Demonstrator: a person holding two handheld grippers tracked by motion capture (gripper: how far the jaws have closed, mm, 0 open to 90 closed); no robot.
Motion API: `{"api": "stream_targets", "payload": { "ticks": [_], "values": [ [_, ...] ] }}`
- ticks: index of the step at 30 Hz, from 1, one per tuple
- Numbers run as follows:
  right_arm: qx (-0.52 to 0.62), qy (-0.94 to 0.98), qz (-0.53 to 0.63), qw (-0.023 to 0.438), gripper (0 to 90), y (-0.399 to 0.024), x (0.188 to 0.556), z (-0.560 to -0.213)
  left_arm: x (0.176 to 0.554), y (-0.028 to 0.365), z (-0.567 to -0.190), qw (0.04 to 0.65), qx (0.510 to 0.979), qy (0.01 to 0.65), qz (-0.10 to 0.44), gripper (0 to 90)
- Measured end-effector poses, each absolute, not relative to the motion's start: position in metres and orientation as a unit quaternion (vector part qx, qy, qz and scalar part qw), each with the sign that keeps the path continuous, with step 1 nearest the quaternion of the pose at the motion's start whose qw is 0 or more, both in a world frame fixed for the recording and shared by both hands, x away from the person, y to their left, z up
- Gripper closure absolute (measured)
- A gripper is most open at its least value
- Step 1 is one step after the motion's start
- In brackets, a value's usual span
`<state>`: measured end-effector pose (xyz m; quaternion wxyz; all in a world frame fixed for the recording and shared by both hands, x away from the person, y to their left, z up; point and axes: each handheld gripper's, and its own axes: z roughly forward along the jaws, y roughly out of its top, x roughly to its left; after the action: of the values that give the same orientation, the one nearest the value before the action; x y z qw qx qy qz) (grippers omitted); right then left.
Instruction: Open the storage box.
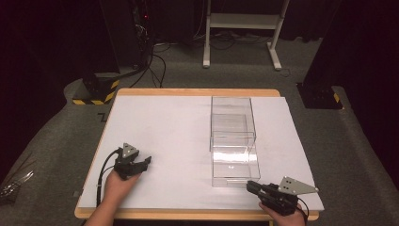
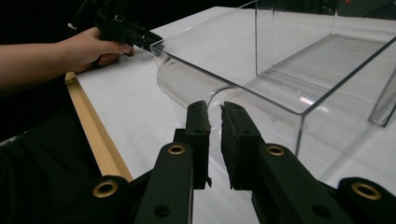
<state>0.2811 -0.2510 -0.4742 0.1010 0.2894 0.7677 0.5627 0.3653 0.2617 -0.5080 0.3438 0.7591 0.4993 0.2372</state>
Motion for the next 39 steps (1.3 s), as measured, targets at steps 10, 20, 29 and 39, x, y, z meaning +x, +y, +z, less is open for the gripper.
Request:
{"api": "stream_targets", "payload": {
  "ticks": [10, 20, 29, 39],
  "values": [
    [0.29, 0.757, 0.573, 0.12, 81.5, -0.259, 0.278, -0.466, 0.365, 0.262, -0.508, 0.344, 0.759, 0.499, 0.237, 39.4],
    [0.293, 0.742, 0.588, 0.135, 81.0, -0.262, 0.282, -0.458, 0.365, 0.262, -0.508, 0.344, 0.759, 0.499, 0.238, 39.4],
    [0.314, 0.728, 0.585, 0.168, 77.4, -0.264, 0.295, -0.452, 0.364, 0.261, -0.508, 0.342, 0.759, 0.497, 0.243, 39.4],
    [0.367, 0.707, 0.568, 0.21, 73.0, -0.28, 0.309, -0.457, 0.364, 0.26, -0.508, 0.339, 0.762, 0.493, 0.247, 39.3]
  ]
}}
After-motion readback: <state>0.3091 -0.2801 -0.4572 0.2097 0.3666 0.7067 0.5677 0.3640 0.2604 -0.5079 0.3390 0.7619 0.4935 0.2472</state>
